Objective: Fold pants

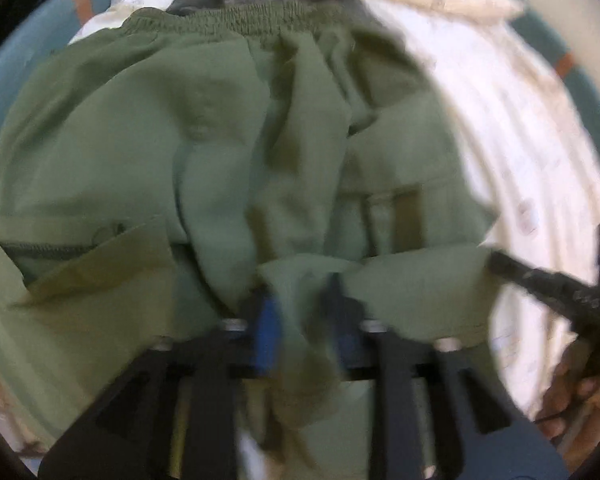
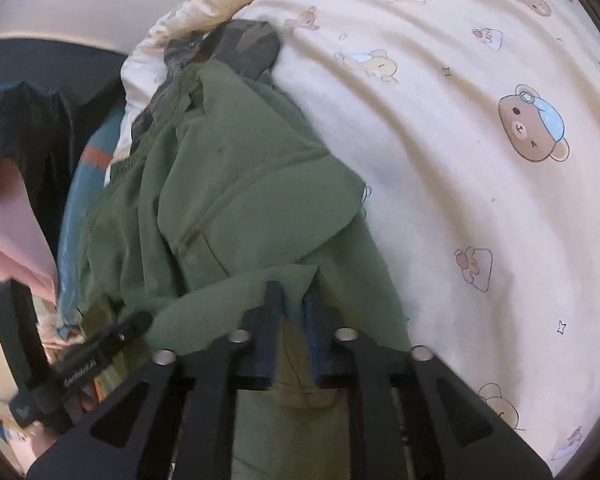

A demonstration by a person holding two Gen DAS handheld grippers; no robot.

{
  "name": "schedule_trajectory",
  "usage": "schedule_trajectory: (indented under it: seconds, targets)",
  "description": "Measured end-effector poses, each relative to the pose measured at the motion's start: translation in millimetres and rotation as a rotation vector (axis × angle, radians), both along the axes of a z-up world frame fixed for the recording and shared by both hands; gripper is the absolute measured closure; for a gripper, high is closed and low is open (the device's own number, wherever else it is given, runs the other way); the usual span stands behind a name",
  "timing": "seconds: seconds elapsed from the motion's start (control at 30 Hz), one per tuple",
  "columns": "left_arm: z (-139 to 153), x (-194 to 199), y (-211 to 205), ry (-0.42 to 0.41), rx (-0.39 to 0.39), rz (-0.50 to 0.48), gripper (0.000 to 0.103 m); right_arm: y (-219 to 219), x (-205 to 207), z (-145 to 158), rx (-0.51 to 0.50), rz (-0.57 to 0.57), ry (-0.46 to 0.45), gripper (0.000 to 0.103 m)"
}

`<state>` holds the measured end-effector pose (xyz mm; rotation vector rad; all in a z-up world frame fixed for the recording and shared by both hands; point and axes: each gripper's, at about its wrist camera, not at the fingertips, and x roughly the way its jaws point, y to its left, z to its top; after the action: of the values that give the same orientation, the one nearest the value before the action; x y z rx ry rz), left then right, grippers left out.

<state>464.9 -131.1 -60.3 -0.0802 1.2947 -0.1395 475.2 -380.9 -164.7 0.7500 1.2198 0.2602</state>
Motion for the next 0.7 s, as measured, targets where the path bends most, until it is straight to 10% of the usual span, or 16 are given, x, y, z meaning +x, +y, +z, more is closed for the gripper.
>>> schedule_trajectory:
  seconds: [0.07, 0.2, 0.5, 0.7]
  targets:
    - [17, -9, 9, -0.058, -0.066, 0.023, 0.031, -6, -2, 8, 0.039, -0.005, -0.02, 0.034]
    - [47, -45, 25, -0.191, 0.006, -0.014, 0.026, -12, -21, 37, -0.013, 0.043, -0.105, 0.034]
    - [-14, -98, -6, -0.029, 0.152, -0.281, 0.026, 47, -47, 6, 0.005, 0.372, 0.036, 0.034]
    - [-5, -46, -19, -0.105, 0.022, -0.143, 0.026, 42, -10, -22, 0.044, 0.155, 0.026, 0.034]
